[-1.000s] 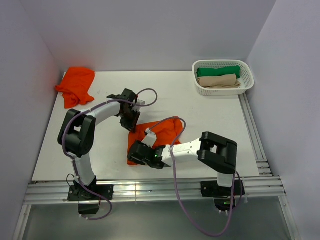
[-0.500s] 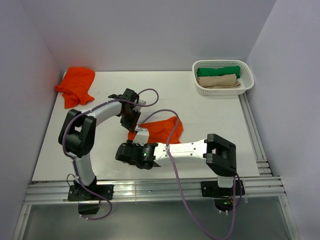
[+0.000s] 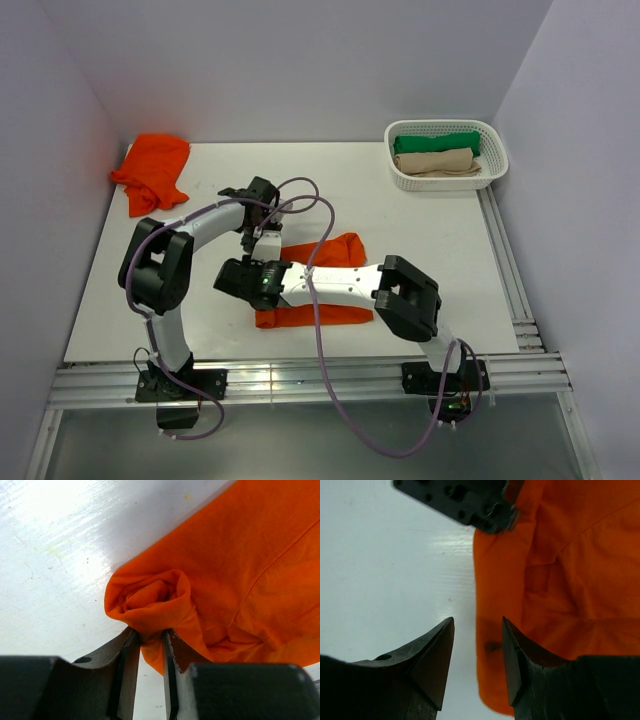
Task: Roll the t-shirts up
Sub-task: Roll the tshirt
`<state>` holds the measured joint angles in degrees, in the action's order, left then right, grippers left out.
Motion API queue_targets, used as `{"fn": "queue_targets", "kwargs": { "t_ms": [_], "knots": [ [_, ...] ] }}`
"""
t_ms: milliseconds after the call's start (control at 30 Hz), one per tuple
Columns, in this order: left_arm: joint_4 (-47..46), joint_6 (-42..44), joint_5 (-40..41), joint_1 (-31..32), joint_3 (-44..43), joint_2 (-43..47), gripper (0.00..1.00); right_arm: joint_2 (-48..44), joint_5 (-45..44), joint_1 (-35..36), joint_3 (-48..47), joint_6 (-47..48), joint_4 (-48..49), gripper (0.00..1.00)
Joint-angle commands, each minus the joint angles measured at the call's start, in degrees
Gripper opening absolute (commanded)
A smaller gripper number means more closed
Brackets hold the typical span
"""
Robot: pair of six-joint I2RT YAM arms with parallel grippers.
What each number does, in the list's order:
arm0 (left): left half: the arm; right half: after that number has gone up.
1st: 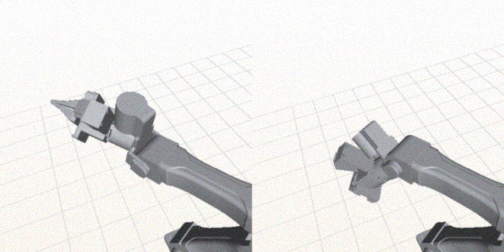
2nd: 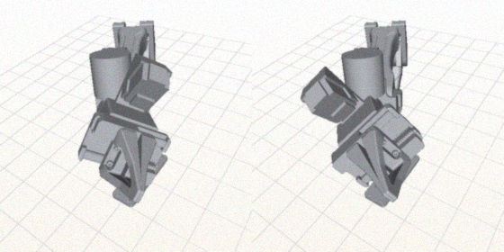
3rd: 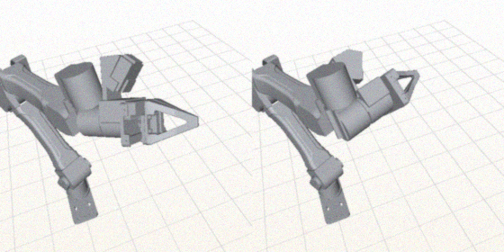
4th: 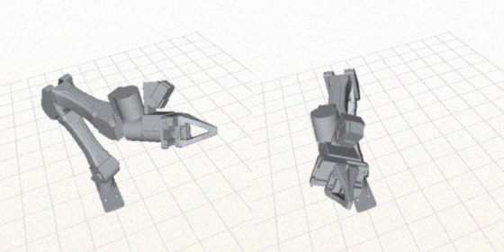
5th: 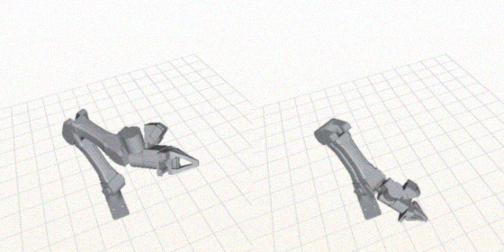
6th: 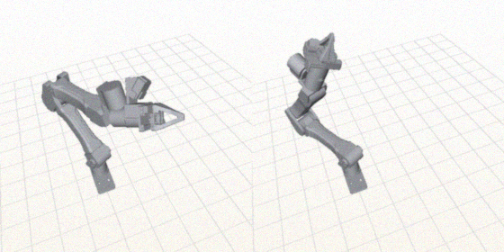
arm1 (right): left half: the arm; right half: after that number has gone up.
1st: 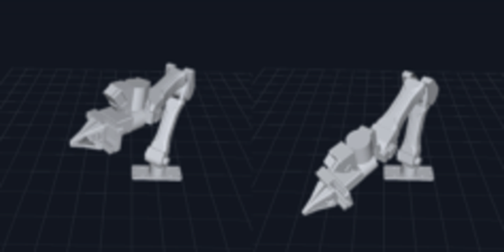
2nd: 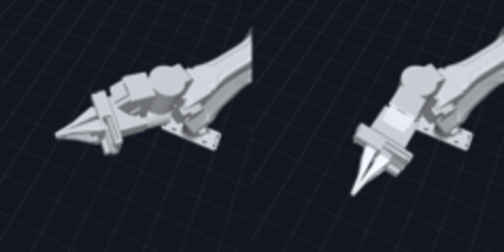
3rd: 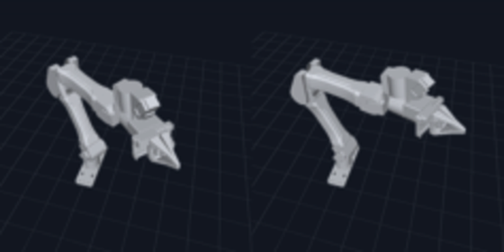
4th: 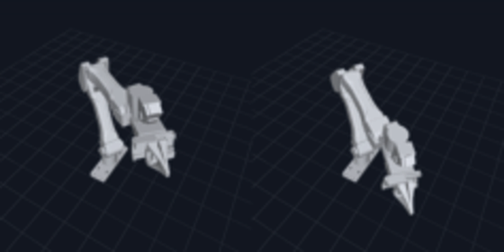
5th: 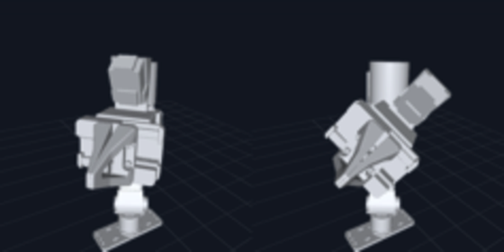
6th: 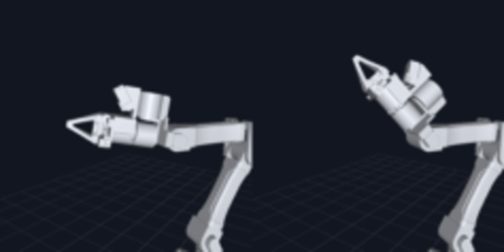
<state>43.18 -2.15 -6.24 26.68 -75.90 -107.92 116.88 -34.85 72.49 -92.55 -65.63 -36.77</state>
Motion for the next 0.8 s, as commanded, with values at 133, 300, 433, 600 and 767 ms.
{"fn": "queue_targets", "kwargs": {
  "t_ms": [133,300,433,600,767],
  "knots": [
    [-0.11,1.01,1.41,0.48,-2.06,-0.89,0.29,2.74,0.31,-1.21,1.14,1.29,2.41,0.49],
    [-0.11,1.01,1.41,0.57,-2.15,-0.98,0.29,3.18,-1.52,-0.42,0.89,-0.64,0.13,0.49],
    [-0.02,0.92,1.41,0.66,-2.24,-1.06,0.29,3.18,-3.73,0.55,-2.54,-0.29,-4.00,0.49],
    [0.15,0.83,1.41,0.75,-2.68,-1.15,0.29,4.06,-4.00,0.99,-5.44,0.59,-5.41,0.49],
    [0.15,0.83,1.41,0.92,-2.68,-1.07,0.29,5.55,-3.03,0.99,-5.27,0.24,-5.33,0.49]
  ]
}}
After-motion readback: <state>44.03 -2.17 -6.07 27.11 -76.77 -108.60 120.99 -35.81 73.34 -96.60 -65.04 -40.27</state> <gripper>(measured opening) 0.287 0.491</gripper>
